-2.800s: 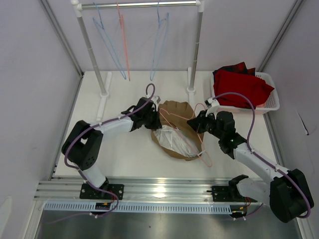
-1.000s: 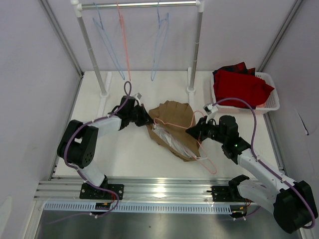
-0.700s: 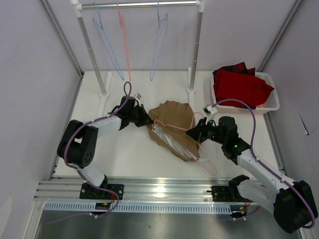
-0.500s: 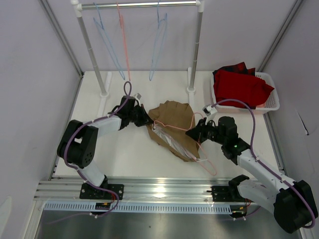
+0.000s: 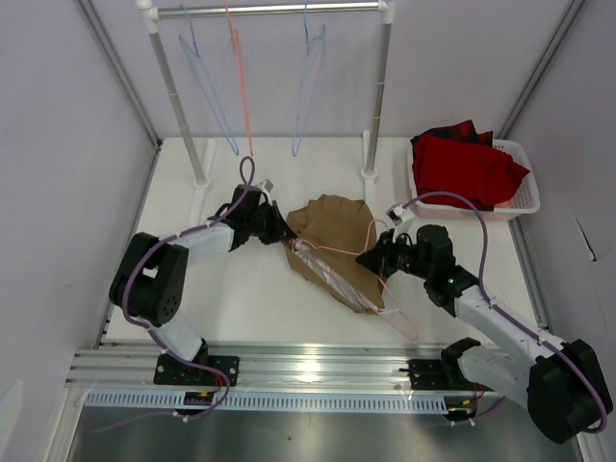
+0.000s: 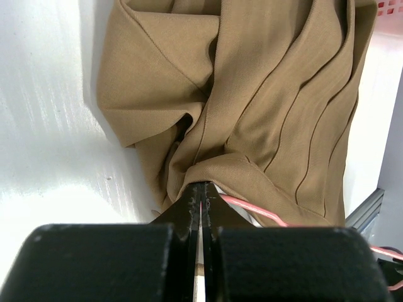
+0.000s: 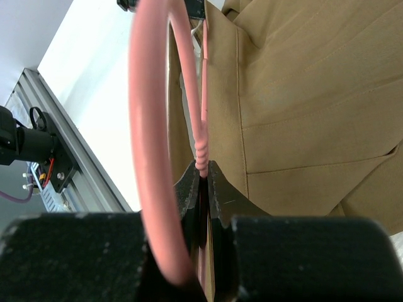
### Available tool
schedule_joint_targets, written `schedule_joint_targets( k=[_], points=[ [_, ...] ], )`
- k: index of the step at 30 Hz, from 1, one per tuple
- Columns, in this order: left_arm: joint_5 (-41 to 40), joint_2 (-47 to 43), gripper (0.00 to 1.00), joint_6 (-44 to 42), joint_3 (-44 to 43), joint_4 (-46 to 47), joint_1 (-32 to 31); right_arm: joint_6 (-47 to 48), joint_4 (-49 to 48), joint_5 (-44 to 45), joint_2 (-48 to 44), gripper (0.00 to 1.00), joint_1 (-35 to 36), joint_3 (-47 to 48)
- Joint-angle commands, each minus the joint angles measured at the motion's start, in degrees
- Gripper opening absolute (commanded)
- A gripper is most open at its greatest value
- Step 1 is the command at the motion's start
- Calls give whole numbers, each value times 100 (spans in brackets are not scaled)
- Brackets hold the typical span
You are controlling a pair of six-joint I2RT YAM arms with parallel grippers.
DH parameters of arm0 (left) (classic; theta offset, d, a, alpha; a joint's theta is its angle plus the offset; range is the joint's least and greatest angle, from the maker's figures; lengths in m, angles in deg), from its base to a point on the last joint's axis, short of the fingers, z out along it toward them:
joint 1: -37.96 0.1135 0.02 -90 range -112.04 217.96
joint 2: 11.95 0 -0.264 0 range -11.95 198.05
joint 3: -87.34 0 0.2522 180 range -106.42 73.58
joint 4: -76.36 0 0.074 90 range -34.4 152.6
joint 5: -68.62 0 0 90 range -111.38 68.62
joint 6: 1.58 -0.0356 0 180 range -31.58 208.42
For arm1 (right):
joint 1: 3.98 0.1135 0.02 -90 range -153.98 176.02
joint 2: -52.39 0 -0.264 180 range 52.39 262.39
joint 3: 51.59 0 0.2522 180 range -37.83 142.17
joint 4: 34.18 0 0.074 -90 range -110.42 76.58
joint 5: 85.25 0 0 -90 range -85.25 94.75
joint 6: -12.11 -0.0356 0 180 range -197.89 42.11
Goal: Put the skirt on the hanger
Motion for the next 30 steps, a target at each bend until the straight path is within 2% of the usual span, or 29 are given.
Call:
schedule_joint_targets(
  k=[1,15,30],
  points=[
    [-89,-278,0,-205,-197,186,89,-50,-25,87,65,0,53,-54],
    [315,-278,0,-609,-188,-146,-130,-279,-851,202,267,0,53,-115],
    [113,-348,0,-952,-461,-544,-333,-507,-1370,97,355,0,70,-212]
  ],
)
